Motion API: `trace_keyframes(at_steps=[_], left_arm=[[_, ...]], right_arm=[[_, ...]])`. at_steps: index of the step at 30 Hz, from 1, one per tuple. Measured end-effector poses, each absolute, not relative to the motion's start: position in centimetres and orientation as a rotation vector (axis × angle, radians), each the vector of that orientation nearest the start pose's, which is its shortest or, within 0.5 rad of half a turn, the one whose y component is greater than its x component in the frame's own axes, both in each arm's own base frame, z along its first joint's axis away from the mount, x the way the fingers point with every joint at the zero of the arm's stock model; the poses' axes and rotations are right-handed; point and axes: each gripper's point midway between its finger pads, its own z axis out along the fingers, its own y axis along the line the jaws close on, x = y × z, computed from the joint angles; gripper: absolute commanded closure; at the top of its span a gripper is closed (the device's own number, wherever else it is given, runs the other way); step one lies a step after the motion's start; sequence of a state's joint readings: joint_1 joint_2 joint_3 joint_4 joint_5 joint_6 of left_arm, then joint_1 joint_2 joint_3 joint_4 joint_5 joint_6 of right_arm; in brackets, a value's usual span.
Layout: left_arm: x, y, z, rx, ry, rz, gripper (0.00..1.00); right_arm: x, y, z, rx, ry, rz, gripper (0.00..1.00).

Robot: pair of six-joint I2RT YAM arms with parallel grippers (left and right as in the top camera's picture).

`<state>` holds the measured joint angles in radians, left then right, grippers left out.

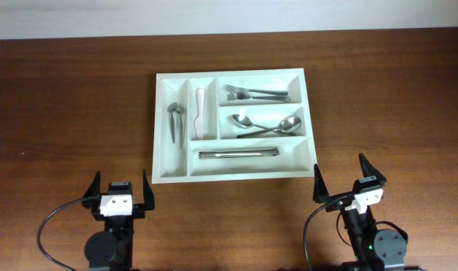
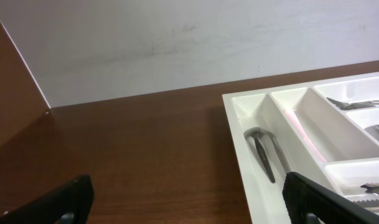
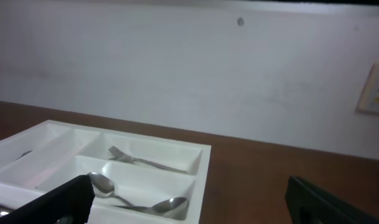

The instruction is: Pack container

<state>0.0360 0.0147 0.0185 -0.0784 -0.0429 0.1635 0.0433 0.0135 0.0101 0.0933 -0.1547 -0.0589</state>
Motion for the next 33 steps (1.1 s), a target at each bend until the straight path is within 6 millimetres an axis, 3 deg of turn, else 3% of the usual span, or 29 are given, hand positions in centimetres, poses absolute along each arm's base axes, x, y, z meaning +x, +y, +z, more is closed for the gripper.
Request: trace_keyframes(at_steps=[8,33], left_arm=[[24.5,1.6,16.0,0.072,1.647,0.188,0.01],[24.5,1.6,16.0,0.072,1.647,0.188,0.01]], right_arm=[[24.4,3.3,16.1,-0.161,1.627,0.119,0.01],[24.4,3.1,16.1,-0.146,1.628,0.109,0.01]])
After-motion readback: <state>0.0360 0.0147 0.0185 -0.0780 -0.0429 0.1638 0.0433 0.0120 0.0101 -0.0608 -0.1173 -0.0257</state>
